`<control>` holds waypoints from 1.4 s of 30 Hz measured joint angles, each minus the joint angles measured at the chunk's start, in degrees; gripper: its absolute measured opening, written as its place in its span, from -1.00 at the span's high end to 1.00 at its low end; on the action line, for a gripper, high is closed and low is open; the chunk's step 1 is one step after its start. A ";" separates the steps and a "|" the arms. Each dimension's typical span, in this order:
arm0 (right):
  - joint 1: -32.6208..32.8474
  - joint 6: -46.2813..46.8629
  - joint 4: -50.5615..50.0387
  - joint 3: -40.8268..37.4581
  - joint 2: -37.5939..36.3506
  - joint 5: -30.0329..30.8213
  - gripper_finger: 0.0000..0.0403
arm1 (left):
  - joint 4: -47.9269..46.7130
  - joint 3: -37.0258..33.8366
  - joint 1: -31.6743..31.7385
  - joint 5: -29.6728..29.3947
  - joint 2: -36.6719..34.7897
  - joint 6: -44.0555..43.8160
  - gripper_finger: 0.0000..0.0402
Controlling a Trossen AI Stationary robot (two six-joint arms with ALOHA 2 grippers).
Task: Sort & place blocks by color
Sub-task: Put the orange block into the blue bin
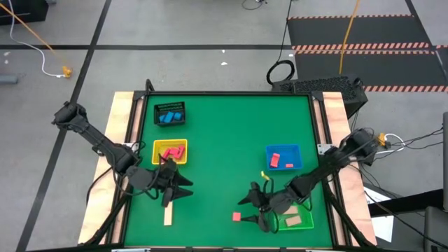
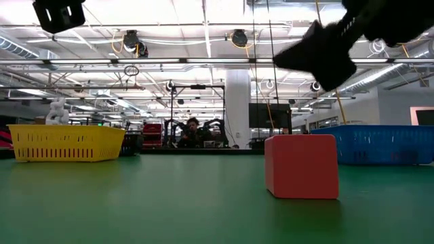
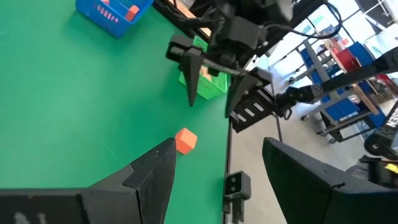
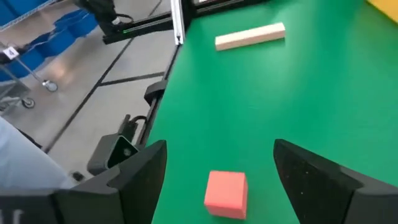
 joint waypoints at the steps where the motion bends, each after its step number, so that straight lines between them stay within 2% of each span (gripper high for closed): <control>1: -0.05 -0.25 0.99 0.01 1.15 0.01 -0.40 | 0.00 0.00 -0.18 0.01 0.00 -0.09 -0.19; 6: -0.37 -0.23 3.19 0.88 5.59 0.00 -0.40 | 0.00 0.00 -0.91 0.00 0.00 -0.12 -0.19; 10: -0.35 -4.91 2.81 4.02 7.80 -0.15 -0.40 | 0.00 0.00 -0.96 0.00 -0.02 -0.11 -0.19; 15: -0.44 -8.67 -7.75 7.21 8.31 -1.52 -0.40 | -0.05 0.00 -0.93 -0.02 -0.02 -0.06 -0.19; 18: -0.44 -8.06 -11.79 7.39 8.42 -1.55 -0.40 | -0.06 0.00 -0.93 -0.02 -0.02 0.05 -0.19; 36: -1.53 -7.02 -11.35 7.57 8.31 -1.57 -0.40 | -0.04 0.00 -0.93 -0.18 -0.02 0.34 -0.19; 42: -1.39 -3.24 -10.72 7.55 9.26 -4.32 -0.40 | -0.04 0.00 -0.93 -0.20 -0.02 1.46 -0.19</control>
